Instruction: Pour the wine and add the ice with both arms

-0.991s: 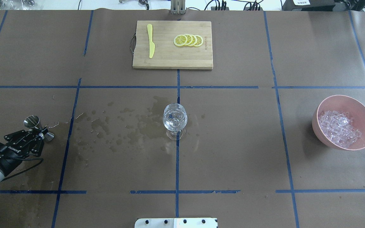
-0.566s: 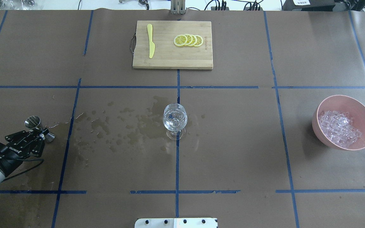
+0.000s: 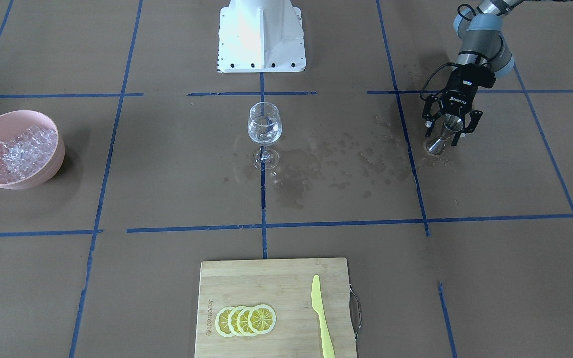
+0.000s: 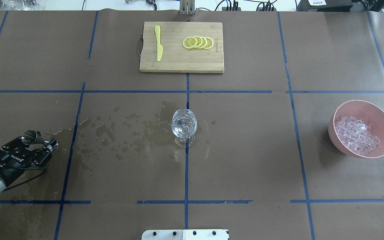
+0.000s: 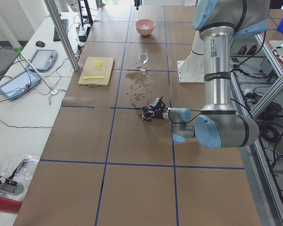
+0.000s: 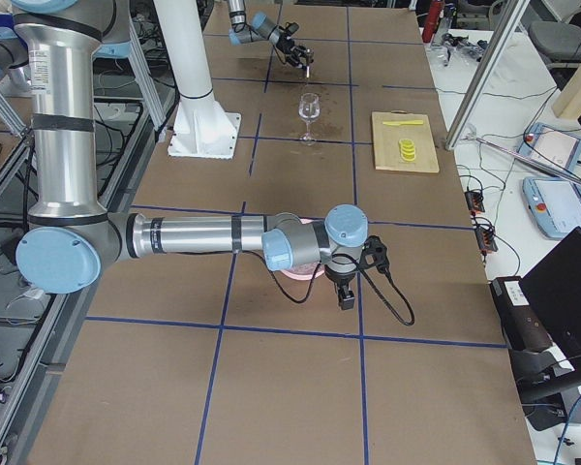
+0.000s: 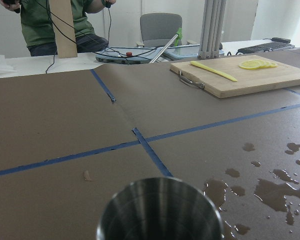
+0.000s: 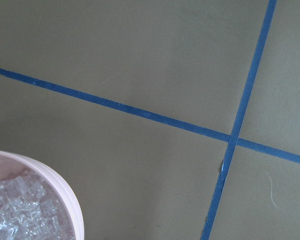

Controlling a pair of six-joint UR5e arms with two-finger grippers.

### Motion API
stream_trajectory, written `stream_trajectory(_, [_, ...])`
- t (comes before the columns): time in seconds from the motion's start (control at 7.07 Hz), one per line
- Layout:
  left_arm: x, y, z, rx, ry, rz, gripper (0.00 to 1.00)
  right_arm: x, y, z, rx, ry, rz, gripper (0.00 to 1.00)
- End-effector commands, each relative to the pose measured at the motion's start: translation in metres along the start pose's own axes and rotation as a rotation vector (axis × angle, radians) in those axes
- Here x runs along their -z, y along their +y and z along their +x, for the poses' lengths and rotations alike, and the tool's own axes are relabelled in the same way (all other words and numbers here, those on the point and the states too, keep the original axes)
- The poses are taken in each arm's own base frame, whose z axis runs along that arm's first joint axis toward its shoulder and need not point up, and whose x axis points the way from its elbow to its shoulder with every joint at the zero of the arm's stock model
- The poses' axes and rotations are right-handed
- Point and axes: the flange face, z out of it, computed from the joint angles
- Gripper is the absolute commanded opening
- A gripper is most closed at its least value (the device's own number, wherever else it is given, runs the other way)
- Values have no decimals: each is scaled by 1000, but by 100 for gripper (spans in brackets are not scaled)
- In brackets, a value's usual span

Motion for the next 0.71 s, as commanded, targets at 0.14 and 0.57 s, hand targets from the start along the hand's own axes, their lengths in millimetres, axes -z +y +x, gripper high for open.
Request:
stream_trajectory(0.14, [14,-8,8,-57,64,-144,95,1,0,-1,1,0,1,100])
stream_trajectory(0.57, [60,-3,-39,-124,68,-301,96,0,1,0,2,-2,0,100])
